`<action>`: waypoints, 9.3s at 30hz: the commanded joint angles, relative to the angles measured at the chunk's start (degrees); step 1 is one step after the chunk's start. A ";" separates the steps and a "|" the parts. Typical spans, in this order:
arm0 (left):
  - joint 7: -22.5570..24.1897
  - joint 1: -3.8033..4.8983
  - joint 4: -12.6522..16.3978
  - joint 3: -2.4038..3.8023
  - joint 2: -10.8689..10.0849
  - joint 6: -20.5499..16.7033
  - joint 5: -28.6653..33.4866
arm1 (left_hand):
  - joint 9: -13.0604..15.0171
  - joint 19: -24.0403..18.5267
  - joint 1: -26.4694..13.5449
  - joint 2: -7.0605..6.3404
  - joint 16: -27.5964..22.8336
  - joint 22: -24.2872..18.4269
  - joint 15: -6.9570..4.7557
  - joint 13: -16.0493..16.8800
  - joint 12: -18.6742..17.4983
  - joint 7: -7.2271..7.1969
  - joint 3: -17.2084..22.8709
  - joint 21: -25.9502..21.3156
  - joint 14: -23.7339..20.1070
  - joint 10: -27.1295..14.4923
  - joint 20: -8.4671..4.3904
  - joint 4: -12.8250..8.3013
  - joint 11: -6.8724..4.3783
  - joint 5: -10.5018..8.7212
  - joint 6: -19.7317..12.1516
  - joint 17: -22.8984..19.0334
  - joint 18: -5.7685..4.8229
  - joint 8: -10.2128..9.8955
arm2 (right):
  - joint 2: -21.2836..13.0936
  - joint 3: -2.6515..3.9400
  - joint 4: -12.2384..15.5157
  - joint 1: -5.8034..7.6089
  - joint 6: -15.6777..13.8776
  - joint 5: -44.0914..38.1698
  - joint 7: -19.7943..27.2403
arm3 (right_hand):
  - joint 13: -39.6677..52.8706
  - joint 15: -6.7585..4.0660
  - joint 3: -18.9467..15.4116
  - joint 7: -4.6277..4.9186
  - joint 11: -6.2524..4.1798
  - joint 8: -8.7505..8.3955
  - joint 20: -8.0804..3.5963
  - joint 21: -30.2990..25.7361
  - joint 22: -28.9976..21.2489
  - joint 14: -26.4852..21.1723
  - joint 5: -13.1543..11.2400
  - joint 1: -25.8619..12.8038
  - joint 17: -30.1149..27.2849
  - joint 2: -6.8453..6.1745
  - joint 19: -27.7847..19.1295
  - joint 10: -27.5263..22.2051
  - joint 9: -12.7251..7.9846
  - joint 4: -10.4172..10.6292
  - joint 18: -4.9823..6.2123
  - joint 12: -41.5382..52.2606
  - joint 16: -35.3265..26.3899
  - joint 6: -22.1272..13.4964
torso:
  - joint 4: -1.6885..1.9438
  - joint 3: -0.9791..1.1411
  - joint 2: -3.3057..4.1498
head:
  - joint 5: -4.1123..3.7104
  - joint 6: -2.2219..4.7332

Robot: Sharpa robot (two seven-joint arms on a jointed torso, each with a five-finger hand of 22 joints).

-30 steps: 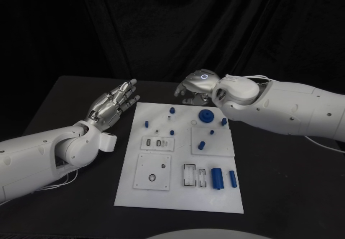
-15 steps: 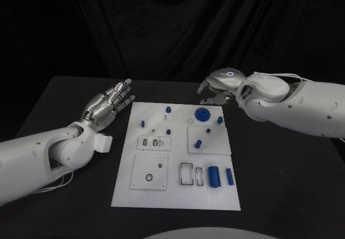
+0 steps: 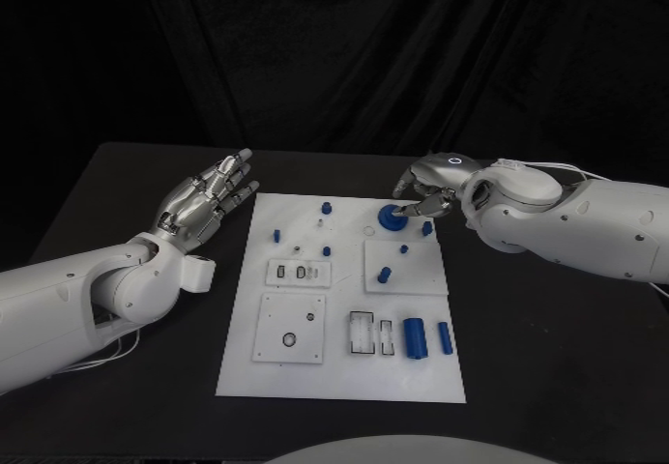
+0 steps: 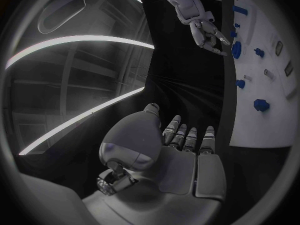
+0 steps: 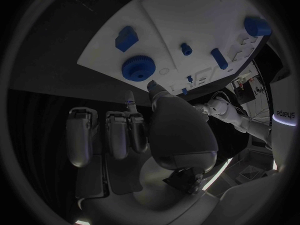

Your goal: Assemble the parts on the task board

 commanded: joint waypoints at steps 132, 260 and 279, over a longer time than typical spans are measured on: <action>-1.74 -0.23 -1.58 0.05 2.04 4.45 -0.06 | 0.01 0.05 1.57 -0.14 -0.21 0.01 0.99 0.04 -0.31 0.24 2.06 0.14 0.09 -0.07 0.58 -0.56 0.55 1.38 -0.44 -0.07 1.13 0.23 | 18.48 0.30 -5.78 -0.19 6.33 -2.33 1.79 | 15.05 0.03 7.68 0.02 -0.25 4.63 -0.20 -0.98 12.91 5.99 8.10 7.88 15.06 -0.13 1.47 6.27 6.37 -8.42 -0.56 0.14 0.16 -10.32 | -0.08 -0.04 -0.11 | 1.09 -1.96; -2.18 -2.60 -1.03 0.05 -0.05 5.46 -0.06 | -0.03 0.05 1.99 -0.17 -0.14 0.00 1.41 0.03 -0.36 0.25 2.78 0.12 0.18 -0.09 0.74 -1.12 0.73 1.94 -0.81 -0.02 1.10 0.17 | -8.70 -0.32 6.19 -5.16 -13.02 -1.28 3.37 | 15.05 -0.75 2.82 -0.02 -0.72 10.80 -1.04 -1.12 13.03 5.99 8.49 9.98 15.06 0.58 2.19 6.27 10.13 -3.12 -0.67 0.14 0.16 5.97 | -0.32 -0.02 -0.25 | 1.04 -3.01; -2.34 -2.63 -1.33 0.05 0.40 5.04 -0.06 | -0.01 0.09 2.01 -0.25 -0.12 0.02 1.45 0.04 -0.32 0.25 2.81 0.15 0.21 -0.08 0.76 -1.20 0.70 1.95 -0.65 0.00 1.10 0.23 | 0.47 -0.27 15.71 -0.56 -7.21 -1.28 0.29 | 15.05 -0.80 2.65 0.00 -0.71 12.11 -1.12 -1.37 12.94 5.99 7.64 9.83 15.06 0.73 2.06 6.27 11.37 -3.24 -0.59 0.14 0.16 5.95 | -0.21 0.00 -0.11 | 2.13 -3.32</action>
